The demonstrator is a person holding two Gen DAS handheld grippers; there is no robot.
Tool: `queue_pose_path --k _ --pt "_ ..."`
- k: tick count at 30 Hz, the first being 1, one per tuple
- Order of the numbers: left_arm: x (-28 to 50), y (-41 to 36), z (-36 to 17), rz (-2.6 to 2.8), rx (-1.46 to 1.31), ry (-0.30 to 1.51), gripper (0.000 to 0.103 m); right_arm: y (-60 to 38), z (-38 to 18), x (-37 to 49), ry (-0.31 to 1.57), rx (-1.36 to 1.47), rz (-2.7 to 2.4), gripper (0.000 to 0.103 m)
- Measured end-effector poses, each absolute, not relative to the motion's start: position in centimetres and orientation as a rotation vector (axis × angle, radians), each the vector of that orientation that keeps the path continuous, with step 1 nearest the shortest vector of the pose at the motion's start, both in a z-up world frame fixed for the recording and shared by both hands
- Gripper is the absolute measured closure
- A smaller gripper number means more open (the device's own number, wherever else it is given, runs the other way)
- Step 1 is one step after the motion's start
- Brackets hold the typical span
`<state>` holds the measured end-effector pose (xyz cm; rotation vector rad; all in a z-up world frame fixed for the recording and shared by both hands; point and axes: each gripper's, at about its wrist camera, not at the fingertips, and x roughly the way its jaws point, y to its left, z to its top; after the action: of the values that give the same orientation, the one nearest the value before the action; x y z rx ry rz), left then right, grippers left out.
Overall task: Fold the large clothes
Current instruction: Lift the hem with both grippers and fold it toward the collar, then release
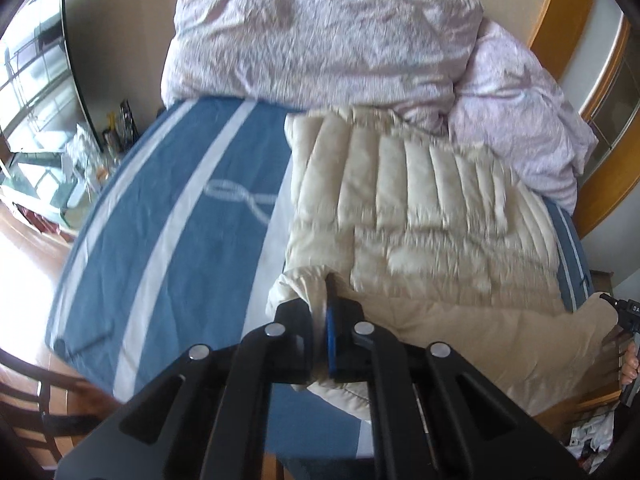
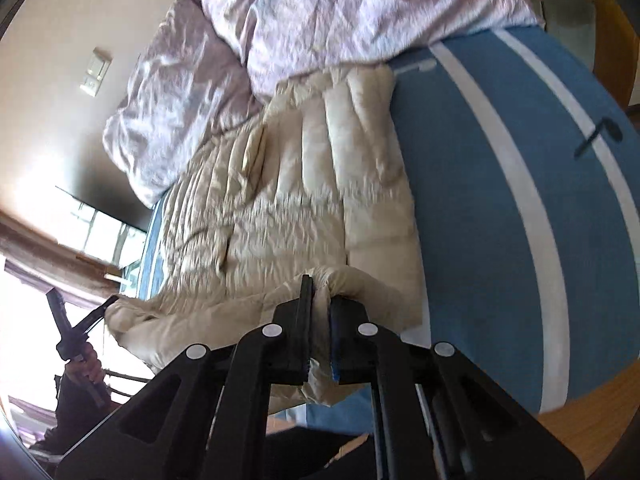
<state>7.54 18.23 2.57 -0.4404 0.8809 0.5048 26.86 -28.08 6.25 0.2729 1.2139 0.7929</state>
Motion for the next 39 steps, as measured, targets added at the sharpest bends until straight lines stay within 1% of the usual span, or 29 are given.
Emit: queue_pose_path --k 10,16,23,27,33,36,37,39 --pt "15.3 22.6 5.0 0.510 -0.394 0.821 0.098 -23.9 8.4 33.6 1.117 0.324 0.700 0.096" --pt "19.8 24.8 4.7 0.515 -0.355 0.850 0.098 -21.1 8.5 36.9 1.101 0.338 0.629 0.096" --pt "24.0 27.7 3.9 0.514 -0.385 0.876 0.098 -18.4 8.8 40.2 1.096 0.313 0.562 0.096" --pt "26.2 29.1 2.7 0.514 -0.426 0.892 0.098 -17.0 7.3 42.5 1.126 0.310 0.515 0.096" --pt "30.0 31.2 -0.7 0.537 -0.489 0.960 0.098 -14.6 3.7 46.0 1.196 0.305 0.464 0.095" --pt "31.6 32.3 -2.4 0.557 -0.528 0.984 0.096 -13.4 2.2 48.0 1.227 0.312 0.446 0.095" --pt "32.1 32.7 -2.9 0.566 -0.540 0.990 0.094 -13.0 1.8 48.4 1.234 0.318 0.441 0.095" --pt "33.0 33.5 -3.9 0.581 -0.569 0.995 0.093 -12.3 0.9 49.9 1.250 0.350 0.436 0.091"
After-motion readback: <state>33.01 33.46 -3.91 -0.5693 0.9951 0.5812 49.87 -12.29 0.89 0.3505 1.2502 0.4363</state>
